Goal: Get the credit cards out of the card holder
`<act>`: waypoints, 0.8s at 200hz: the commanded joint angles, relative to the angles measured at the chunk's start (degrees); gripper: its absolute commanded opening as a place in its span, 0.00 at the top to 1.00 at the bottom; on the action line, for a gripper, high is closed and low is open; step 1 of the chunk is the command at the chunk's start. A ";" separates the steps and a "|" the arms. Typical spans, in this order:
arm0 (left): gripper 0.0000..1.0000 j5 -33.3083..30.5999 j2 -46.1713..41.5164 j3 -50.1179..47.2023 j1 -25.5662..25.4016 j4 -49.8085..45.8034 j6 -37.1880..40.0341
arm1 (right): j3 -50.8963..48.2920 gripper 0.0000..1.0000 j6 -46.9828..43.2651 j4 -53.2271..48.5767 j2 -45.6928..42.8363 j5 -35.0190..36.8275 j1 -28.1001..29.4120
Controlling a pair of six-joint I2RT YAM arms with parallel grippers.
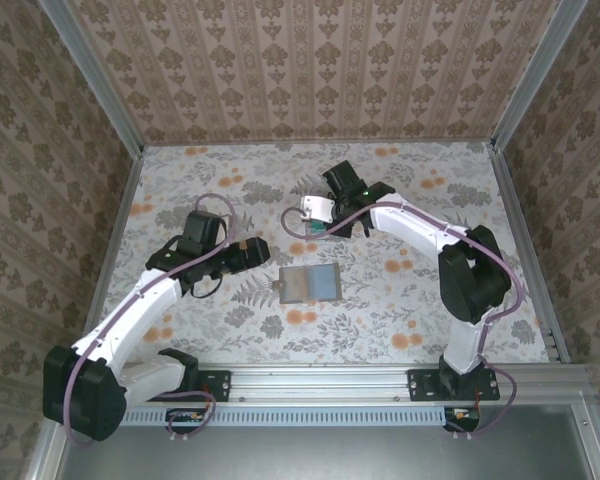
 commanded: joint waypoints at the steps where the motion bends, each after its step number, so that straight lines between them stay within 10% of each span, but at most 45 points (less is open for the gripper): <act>1: 0.00 -0.84 -1.42 -0.78 0.72 -1.35 -0.91 | 2.25 1.00 -3.56 2.24 1.82 1.70 -0.07; 101: 0.00 0.11 -1.25 -1.59 2.12 -1.21 -0.89 | 1.98 1.00 -3.17 4.22 5.73 2.35 -0.37; 130: 0.00 0.47 -1.22 -1.70 2.24 -0.95 -0.92 | 2.30 0.71 -0.78 7.34 6.34 4.69 -0.76; 160: 0.00 0.73 -1.07 -1.57 2.40 -0.90 -0.91 | 3.17 0.69 1.85 9.61 6.50 7.25 -1.21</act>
